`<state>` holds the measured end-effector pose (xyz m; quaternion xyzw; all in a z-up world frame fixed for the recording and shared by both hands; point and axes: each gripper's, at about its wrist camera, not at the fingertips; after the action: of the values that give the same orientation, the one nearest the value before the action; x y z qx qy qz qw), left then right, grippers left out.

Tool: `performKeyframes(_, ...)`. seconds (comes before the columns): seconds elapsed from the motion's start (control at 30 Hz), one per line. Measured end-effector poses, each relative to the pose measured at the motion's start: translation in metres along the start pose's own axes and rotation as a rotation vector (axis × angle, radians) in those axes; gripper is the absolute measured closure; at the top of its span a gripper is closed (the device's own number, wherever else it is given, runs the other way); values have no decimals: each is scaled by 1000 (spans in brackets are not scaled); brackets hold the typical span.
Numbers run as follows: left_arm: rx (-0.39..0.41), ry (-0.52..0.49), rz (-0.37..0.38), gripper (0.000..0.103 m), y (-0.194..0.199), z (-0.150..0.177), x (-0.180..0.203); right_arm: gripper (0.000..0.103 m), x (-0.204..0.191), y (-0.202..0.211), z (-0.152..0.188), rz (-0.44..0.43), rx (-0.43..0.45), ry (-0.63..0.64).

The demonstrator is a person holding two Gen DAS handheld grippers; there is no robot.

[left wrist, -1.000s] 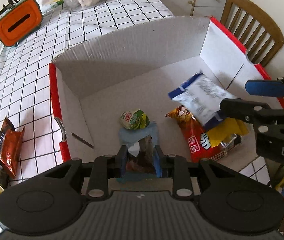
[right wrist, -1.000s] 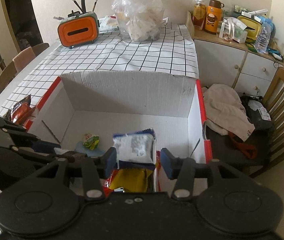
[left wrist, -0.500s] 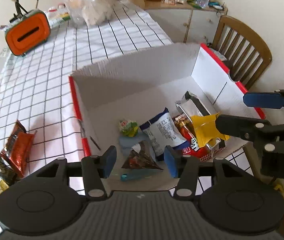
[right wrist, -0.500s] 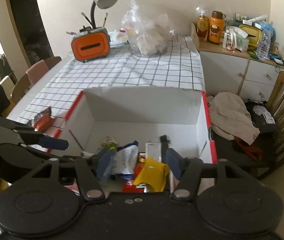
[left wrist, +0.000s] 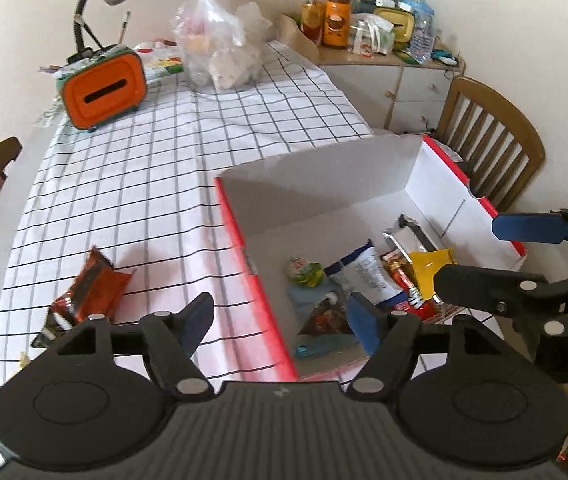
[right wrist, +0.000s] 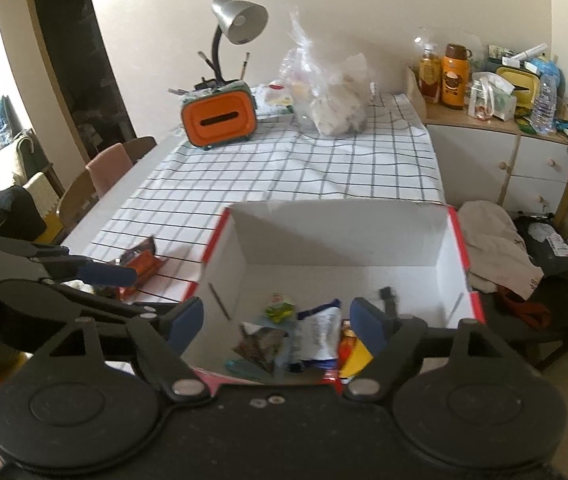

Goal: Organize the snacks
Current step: 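Move both grippers back toward the remaining snacks on the table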

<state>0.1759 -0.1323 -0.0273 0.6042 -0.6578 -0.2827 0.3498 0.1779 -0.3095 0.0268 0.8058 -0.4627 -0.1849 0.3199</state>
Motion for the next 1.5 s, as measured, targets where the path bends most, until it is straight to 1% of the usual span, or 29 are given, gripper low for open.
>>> performKeyframes(0.1,24,6,-12,23,10,5,-15,18,-12,0,-2,-16,12,3)
performKeyframes(0.23,52,9,-28,23,22,12,-34,14,-31,-3,-3,-42,18,6)
performKeyframes(0.33,74,21,-40,19,29,17,-51,10,-45,-7,-4,-62,23,24)
performKeyframes(0.53,70,51,-72,19,37,28,-90,9,-77,-19,-6,-116,24,52)
performKeyframes(0.63,68,65,-92,19,39,33,-112,4,-92,-25,-6,-128,24,61)
performKeyframes(0.7,70,74,-118,18,40,37,-127,3,-103,-31,-5,-134,22,68)
performKeyframes(0.83,45,118,-142,18,36,42,-157,1,-126,-46,-4,-143,3,89)
performKeyframes(0.93,18,151,-176,18,29,44,-179,1,-144,-60,-2,-136,-15,116)
performKeyframes(1.07,-19,198,-219,18,18,48,-212,1,-174,-82,2,-132,-37,183)
performKeyframes(1.2,-61,247,-258,18,5,51,-240,1,-196,-106,5,-158,-77,183)
performKeyframes(1.3,-98,292,-272,18,-6,52,-259,1,-209,-122,7,-172,-104,178)
performKeyframes(1.47,-153,363,-304,18,-23,51,-280,2,-227,-146,10,-179,-150,199)
performKeyframes(1.5,-164,379,-299,18,-26,51,-284,2,-230,-151,11,-178,-159,205)
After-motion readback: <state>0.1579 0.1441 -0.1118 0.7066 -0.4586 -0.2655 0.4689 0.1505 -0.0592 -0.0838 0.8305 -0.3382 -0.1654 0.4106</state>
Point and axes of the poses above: each gripper's, at about its wrist camera, not at the fingertips, and y roughly against the way its jaws point, x to its right, z to its underside, and after that the axes turned 8 degrees about y, right-handed
